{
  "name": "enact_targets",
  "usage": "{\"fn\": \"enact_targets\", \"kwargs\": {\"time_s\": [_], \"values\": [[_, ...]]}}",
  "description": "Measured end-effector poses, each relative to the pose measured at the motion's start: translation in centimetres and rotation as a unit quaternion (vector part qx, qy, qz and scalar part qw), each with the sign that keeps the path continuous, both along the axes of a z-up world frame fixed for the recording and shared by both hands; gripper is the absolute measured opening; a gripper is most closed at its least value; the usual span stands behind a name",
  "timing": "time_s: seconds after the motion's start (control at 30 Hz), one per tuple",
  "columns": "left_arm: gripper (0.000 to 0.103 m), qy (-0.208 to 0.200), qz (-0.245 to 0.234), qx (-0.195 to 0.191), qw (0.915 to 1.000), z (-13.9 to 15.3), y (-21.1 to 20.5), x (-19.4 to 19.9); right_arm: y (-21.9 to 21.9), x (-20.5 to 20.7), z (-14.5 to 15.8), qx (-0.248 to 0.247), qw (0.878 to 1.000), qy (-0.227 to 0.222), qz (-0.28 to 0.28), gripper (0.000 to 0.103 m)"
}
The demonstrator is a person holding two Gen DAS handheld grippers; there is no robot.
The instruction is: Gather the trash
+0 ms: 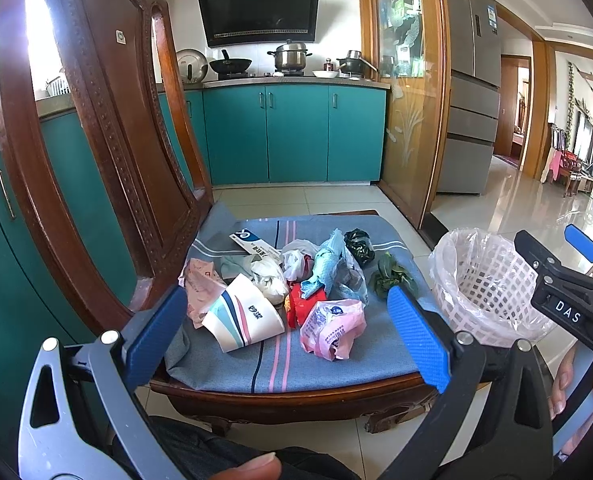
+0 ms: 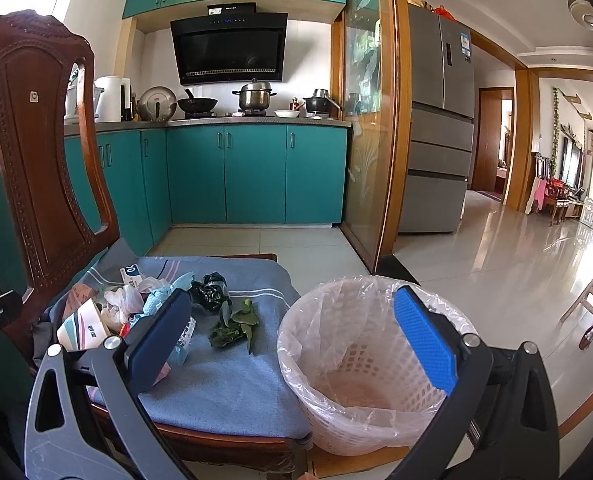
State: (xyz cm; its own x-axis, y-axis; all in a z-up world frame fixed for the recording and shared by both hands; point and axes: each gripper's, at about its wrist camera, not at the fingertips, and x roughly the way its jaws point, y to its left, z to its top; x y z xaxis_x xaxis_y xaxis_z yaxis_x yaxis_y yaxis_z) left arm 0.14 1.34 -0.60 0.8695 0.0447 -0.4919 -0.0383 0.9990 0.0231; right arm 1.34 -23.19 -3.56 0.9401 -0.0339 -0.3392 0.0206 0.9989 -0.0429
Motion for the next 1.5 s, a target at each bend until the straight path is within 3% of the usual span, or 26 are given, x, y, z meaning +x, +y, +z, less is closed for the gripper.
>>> {"fn": "enact_targets", "kwargs": {"time_s": [1.5], "values": [[0.100, 0.025, 0.004, 0.008, 0.9996, -1.1, -0.3, 1.3, -1.1, 0.7, -1.2, 0.007, 1.000, 0.002, -0.005, 0.100]]}}
